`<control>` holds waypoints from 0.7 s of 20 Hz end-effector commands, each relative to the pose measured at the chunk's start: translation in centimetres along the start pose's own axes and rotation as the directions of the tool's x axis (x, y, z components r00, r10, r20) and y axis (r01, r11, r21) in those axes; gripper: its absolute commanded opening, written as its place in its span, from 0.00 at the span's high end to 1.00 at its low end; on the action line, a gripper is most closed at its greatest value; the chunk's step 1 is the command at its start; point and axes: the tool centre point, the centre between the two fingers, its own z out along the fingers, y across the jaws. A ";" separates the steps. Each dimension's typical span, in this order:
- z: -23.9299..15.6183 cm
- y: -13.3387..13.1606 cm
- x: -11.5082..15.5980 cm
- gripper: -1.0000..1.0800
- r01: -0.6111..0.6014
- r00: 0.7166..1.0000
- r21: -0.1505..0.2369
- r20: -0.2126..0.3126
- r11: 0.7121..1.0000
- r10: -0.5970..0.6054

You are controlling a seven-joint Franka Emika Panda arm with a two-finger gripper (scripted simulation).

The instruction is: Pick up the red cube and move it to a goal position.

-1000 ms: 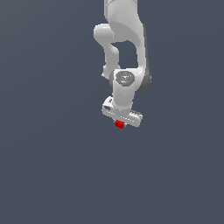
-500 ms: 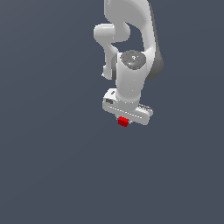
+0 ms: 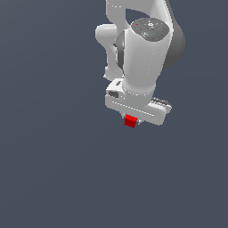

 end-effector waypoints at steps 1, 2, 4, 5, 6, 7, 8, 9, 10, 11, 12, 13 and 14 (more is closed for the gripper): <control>-1.5 -0.5 0.6 1.00 0.000 1.000 0.000 0.001 1.000 0.000; -1.9 -0.7 0.9 1.00 0.000 1.000 0.000 0.001 1.000 0.000; -2.7 -1.0 1.2 1.00 0.000 1.000 0.000 0.001 1.000 0.000; -3.1 -1.1 1.4 1.00 0.000 1.000 0.000 0.001 1.000 0.000; -3.4 -1.2 1.6 1.00 0.000 1.000 0.000 0.001 1.000 0.000; -3.7 -1.3 1.7 1.00 0.000 1.000 0.000 0.001 1.000 0.000; -3.9 -1.4 1.8 1.00 0.000 1.000 0.000 0.001 1.000 0.000; -4.1 -1.5 1.9 1.00 0.000 1.000 0.000 0.001 1.000 0.000; -4.3 -1.6 2.0 1.00 0.000 1.000 0.000 0.001 1.000 0.000; -4.5 -1.6 2.1 1.00 0.000 1.000 0.000 0.001 1.000 0.000; -4.6 -1.7 2.2 1.00 0.000 1.000 0.000 0.001 1.000 0.000; -4.7 -1.7 2.2 1.00 0.000 1.000 0.000 0.001 1.000 0.000; -4.7 -1.8 2.3 1.00 0.000 1.000 0.000 0.001 1.000 0.000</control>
